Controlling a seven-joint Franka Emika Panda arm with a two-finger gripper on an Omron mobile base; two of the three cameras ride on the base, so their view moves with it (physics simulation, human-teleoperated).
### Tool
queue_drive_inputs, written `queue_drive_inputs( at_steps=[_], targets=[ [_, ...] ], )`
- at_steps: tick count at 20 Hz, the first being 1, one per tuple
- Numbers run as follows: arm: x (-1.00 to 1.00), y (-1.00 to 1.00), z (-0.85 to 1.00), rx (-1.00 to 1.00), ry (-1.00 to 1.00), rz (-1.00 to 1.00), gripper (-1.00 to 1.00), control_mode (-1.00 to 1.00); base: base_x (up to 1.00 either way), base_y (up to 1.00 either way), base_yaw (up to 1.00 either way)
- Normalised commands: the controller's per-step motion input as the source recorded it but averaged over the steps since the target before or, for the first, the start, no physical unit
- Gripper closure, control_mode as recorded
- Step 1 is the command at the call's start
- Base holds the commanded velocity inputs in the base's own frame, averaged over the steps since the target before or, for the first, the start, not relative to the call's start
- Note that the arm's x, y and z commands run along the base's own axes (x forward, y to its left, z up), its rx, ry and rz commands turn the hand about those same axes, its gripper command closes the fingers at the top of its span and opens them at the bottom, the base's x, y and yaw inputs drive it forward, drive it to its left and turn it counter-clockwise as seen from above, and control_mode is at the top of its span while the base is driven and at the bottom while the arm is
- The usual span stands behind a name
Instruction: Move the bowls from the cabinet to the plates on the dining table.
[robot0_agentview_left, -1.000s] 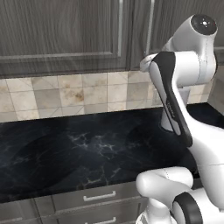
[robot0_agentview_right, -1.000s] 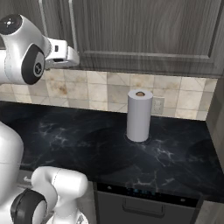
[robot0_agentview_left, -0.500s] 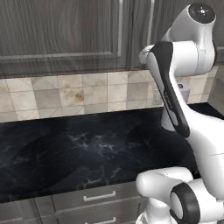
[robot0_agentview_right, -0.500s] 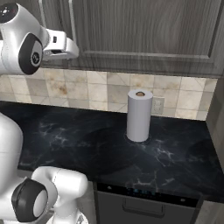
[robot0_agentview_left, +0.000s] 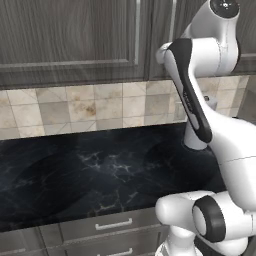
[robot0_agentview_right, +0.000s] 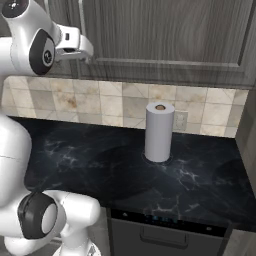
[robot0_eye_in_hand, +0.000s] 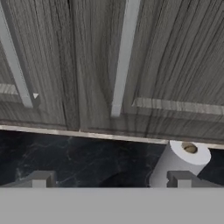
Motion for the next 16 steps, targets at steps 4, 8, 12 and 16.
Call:
queue_drive_inputs(
  at_steps=[4,8,12,16],
  targets=[
    [0.26,-0.03,0.18,0.02,0.0,0.0,-1.0,-1.0,0.0,0.0,0.0],
    [0.22,-0.06,0.15,0.04,0.0,0.0,-1.0,-1.0,0.0,0.0,0.0],
    [0.21,-0.03,0.12,0.05,0.0,0.0,-1.0,-1.0,0.0,0.0,0.0],
    [0.28,0.0,0.0,0.05,-0.02,0.0,-1.0,-1.0,0.0,0.0,0.0]
  ],
)
